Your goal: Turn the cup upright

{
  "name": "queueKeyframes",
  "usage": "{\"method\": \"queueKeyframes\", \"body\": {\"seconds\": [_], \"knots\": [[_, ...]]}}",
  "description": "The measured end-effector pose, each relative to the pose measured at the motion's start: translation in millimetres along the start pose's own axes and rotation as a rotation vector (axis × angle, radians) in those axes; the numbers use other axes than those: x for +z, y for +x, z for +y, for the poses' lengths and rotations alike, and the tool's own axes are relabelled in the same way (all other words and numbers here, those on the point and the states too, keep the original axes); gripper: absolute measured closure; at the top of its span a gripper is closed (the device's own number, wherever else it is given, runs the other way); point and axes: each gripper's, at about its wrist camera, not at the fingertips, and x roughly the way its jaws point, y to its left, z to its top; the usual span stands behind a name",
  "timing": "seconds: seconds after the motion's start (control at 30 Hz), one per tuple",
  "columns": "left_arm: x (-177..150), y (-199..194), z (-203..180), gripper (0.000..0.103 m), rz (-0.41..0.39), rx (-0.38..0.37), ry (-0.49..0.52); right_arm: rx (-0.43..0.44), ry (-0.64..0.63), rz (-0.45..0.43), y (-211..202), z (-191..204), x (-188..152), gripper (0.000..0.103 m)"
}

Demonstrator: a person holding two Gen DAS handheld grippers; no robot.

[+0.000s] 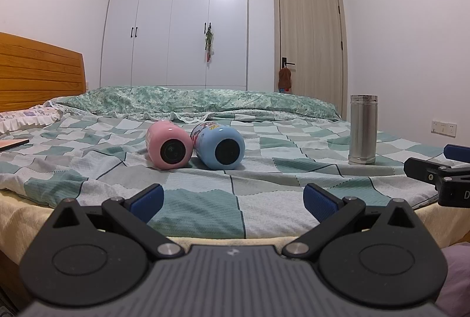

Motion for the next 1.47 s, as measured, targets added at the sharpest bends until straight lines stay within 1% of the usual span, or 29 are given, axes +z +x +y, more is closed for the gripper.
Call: {"method": "queueKeyframes", "body": {"seconds": [1.47], "knots": [[1.2, 0.2, -3.3, 0.000, -0.003, 0.003, 0.003, 0.000, -0.001, 0.000, -0.7, 0.6, 0.6, 0.000]]}}
